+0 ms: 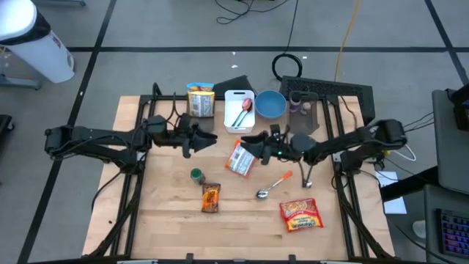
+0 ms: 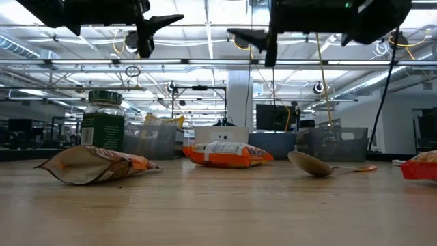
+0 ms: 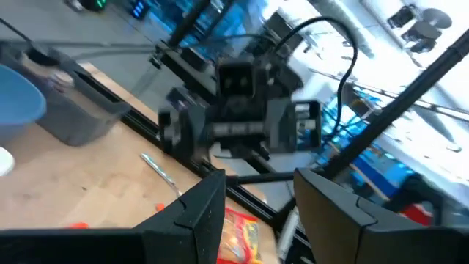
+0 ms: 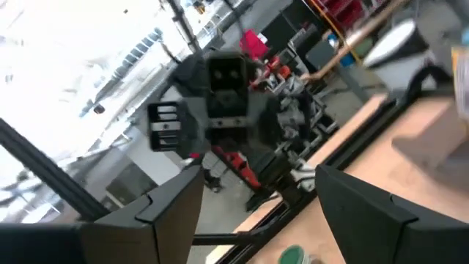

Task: Pick & Place Food Item
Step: Put the orange spoon into the white bin

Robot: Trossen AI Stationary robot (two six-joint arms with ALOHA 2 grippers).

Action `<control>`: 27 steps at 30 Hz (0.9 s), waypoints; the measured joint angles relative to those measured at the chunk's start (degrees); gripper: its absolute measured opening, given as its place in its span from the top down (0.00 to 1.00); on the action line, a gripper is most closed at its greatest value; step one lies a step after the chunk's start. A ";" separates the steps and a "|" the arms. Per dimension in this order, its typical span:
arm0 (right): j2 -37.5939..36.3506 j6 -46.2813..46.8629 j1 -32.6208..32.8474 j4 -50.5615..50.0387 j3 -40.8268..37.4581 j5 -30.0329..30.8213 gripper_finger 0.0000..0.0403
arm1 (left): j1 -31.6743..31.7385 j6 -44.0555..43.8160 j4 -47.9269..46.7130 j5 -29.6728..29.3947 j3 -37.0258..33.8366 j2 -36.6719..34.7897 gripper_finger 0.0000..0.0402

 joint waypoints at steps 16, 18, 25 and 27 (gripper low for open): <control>7.94 9.39 0.05 5.76 -0.04 -13.74 0.36 | -5.59 -9.59 0.12 -13.55 0.00 0.04 0.58; 7.59 6.71 0.86 5.37 -0.04 -15.68 0.36 | -7.19 -11.32 0.82 -14.88 0.00 0.04 0.58; 5.48 -10.97 6.10 -1.83 0.83 -16.47 0.36 | -15.51 -9.43 11.55 -23.55 0.00 0.04 0.58; 4.18 -16.63 7.64 -8.00 1.74 -14.94 0.36 | -17.87 -7.95 13.89 -27.74 0.00 0.04 0.58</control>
